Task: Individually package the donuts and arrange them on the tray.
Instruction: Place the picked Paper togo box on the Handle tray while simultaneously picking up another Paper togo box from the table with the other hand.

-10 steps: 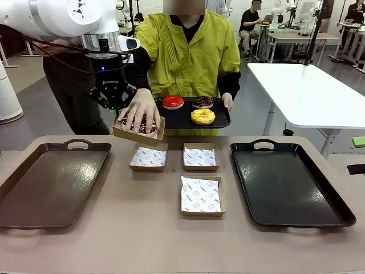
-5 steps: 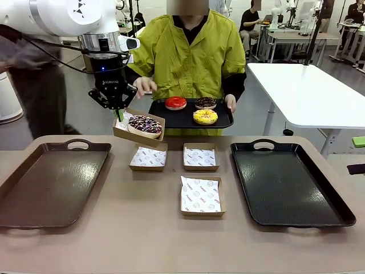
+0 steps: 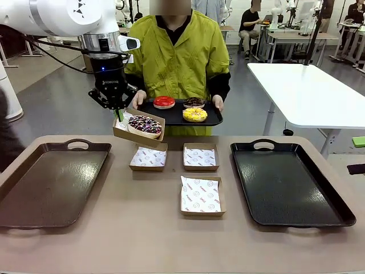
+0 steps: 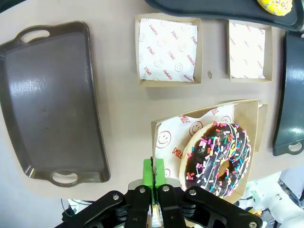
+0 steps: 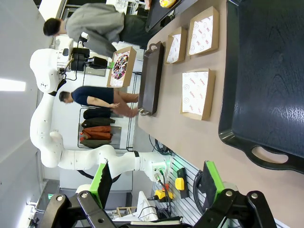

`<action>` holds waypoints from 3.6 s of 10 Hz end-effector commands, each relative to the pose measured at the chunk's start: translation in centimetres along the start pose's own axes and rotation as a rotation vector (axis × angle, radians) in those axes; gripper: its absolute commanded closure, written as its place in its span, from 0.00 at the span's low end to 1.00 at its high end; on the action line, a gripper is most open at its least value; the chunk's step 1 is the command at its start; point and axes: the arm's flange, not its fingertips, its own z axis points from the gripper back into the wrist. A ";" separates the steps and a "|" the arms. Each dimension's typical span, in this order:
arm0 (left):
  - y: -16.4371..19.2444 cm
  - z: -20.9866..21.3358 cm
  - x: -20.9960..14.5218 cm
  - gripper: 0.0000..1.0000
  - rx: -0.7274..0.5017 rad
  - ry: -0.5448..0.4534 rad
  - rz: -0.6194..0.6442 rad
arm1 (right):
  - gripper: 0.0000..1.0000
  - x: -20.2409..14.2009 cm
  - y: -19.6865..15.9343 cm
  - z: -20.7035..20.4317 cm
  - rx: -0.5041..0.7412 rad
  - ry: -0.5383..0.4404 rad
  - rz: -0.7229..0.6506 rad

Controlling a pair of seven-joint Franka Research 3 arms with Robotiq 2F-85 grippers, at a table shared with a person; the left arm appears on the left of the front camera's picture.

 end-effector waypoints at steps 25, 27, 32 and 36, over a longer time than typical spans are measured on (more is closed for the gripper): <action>24.5 -5.7 -7.3 0.99 0.086 0.009 -0.089 | 0.00 5.2 13.0 -30.6 -0.855 0.301 0.057; 24.8 -6.6 -7.9 0.99 0.096 -0.007 -0.087 | 0.00 4.9 13.0 -31.5 -0.878 0.276 0.040; 26.6 -9.2 -11.8 0.99 0.112 -0.074 0.028 | 0.00 2.1 10.9 -38.6 -1.187 0.107 0.015; 26.8 -12.6 -11.3 0.99 0.101 -0.020 0.040 | 0.00 1.9 7.3 -42.2 -1.246 0.115 -0.022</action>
